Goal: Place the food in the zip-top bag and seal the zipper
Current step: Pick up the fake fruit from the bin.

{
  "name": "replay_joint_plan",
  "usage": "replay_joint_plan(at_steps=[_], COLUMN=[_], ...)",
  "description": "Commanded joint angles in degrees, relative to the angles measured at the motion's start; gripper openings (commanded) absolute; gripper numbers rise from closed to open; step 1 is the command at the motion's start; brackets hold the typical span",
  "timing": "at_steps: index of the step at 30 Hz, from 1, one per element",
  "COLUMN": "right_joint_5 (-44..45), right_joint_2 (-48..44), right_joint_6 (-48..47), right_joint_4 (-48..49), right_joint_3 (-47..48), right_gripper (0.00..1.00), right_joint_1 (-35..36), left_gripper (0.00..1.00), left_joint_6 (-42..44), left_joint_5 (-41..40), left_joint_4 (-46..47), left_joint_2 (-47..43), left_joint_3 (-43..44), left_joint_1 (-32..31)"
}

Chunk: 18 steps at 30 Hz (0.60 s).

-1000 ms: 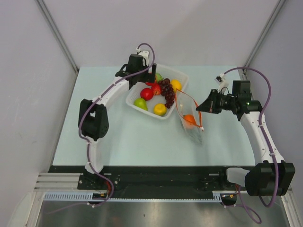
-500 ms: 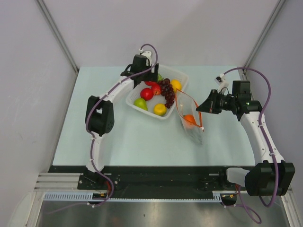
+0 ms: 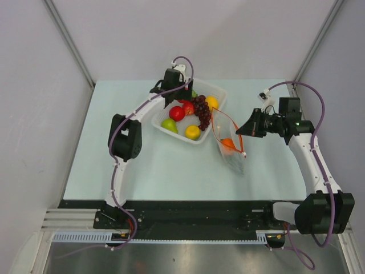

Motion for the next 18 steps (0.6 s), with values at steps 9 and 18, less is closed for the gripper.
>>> replay_joint_plan(at_steps=[9,18], right_joint_5=[-0.8,-1.07], right_joint_2=[1.26,0.56], right_joint_6=[-1.18,-0.57], right_joint_4=[0.25,1.39], right_joint_3=[1.21,0.51], right_gripper=[0.0,0.0], right_joint_1=[-0.27,-0.18], left_gripper=[0.67,0.58], left_joint_6=[1.76,-1.13], left_joint_5=[1.28,9.09], left_joint_4=[1.58,2.98], left_joint_2=[0.78,-16.61], left_joint_3=[5.8,-3.59], left_joint_1=[-1.13,-1.48])
